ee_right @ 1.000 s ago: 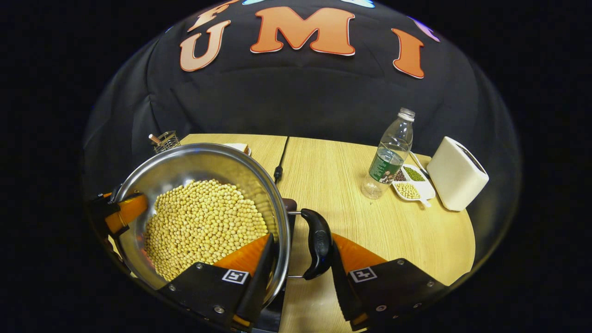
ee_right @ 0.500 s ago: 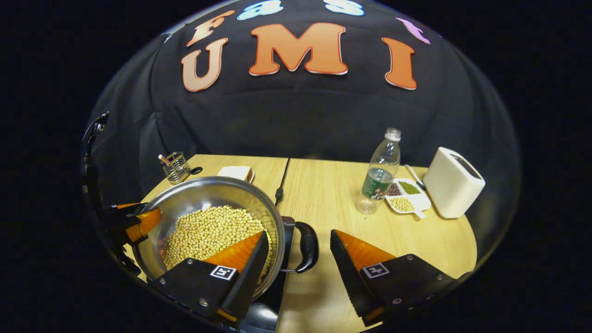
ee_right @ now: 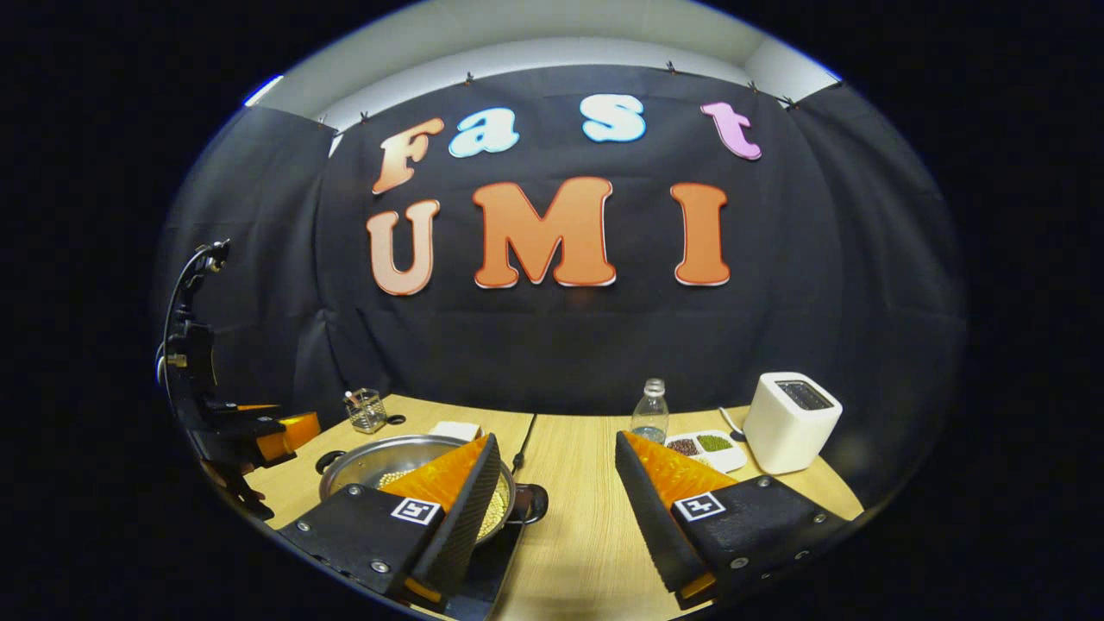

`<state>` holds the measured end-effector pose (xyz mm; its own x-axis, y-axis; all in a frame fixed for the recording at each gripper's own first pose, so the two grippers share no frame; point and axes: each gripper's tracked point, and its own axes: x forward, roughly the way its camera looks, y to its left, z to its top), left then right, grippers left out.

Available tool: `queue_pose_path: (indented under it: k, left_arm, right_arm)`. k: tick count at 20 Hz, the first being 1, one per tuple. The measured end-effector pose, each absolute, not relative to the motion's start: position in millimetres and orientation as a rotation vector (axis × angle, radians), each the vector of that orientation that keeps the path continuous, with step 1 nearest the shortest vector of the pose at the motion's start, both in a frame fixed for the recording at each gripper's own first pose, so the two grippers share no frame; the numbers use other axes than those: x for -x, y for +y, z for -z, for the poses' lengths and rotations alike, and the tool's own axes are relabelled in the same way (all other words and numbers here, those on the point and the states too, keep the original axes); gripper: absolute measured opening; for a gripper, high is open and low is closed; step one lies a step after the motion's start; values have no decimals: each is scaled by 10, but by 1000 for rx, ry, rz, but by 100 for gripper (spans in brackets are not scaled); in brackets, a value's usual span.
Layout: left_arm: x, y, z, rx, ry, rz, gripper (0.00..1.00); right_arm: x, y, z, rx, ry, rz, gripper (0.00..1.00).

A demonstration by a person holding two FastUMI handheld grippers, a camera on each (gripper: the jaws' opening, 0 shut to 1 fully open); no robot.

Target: First push the handle of the pot to place it horizontally, then grasp the pot with both hands and set it on the induction cooktop.

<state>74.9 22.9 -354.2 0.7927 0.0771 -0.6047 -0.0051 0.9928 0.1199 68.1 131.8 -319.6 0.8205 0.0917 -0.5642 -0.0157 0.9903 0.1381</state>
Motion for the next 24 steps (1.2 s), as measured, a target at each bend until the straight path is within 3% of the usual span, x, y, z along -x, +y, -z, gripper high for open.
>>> queue_pose_path:
  k: [5, 8, 9, 10, 11, 12, 17, 18, 20, 21, 22, 24]
  left_arm:
    - [-684, -228, 2664, -42, 494, 7, 84]
    - [-553, -532, 2190, 10, 426, 69, 91]
    - [-523, -587, 2055, 26, 405, 77, 94]
    - [-491, -639, 1914, 39, 380, 84, 95]
    - [-470, -680, 1799, 41, 359, 90, 96]
    - [-429, -715, 1680, 34, 339, 95, 97]
    - [-303, -810, 1212, 9, 259, 94, 97]
    - [-296, -824, 1128, 8, 240, 98, 99]
    - [-268, -841, 1015, 8, 225, 103, 99]
    - [-245, -881, 978, 11, 228, 118, 99]
    - [-225, -909, 947, 17, 231, 124, 99]
    - [-221, -915, 844, 15, 216, 127, 97]
  right_arm:
    - [-496, 820, 2447, -86, 455, -63, 83]
    - [-391, 544, 2082, -78, 400, -55, 83]
    - [-353, 441, 1971, -76, 384, -48, 88]
    - [-338, 318, 1873, -68, 363, -39, 83]
    - [-313, 215, 1784, -54, 346, -30, 88]
    - [-302, 145, 1727, -39, 331, -23, 83]
    - [-302, -133, 1463, -16, 283, 1, 83]
    - [-271, -198, 1372, -17, 275, -1, 88]
    - [-227, -209, 1271, -25, 270, -21, 83]
    - [-206, -178, 1249, -33, 277, -39, 88]
    - [-195, -153, 1226, -38, 279, -54, 86]
    - [-207, -151, 1122, -37, 253, -62, 96]
